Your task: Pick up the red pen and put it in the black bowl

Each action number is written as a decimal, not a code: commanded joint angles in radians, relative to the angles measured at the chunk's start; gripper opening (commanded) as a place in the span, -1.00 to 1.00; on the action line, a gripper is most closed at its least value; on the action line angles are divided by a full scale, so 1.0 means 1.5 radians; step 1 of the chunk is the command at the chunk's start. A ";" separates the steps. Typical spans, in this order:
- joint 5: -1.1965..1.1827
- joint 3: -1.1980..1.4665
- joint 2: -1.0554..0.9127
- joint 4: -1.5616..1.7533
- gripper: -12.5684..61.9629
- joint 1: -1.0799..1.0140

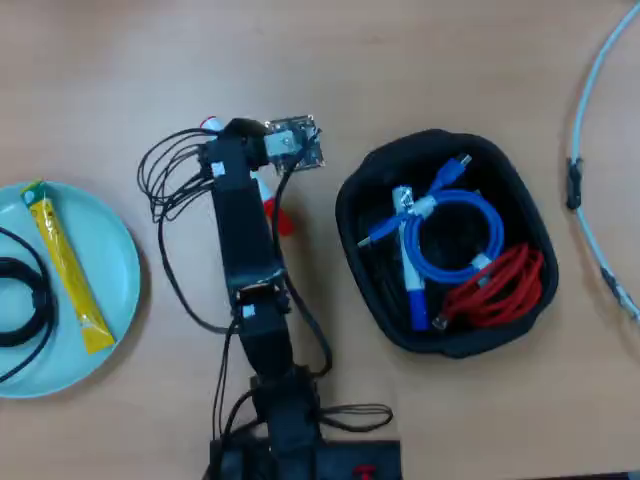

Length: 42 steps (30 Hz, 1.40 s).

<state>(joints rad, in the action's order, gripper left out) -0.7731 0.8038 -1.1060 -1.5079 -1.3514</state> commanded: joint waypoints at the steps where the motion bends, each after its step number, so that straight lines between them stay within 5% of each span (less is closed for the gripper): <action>1: -0.020 -0.051 0.008 -0.006 0.30 -0.001; 42: -0.150 -0.049 0.204 0.123 0.28 0.042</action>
<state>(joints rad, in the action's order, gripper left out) -0.9863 0.8007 -0.7992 -1.3668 -1.2839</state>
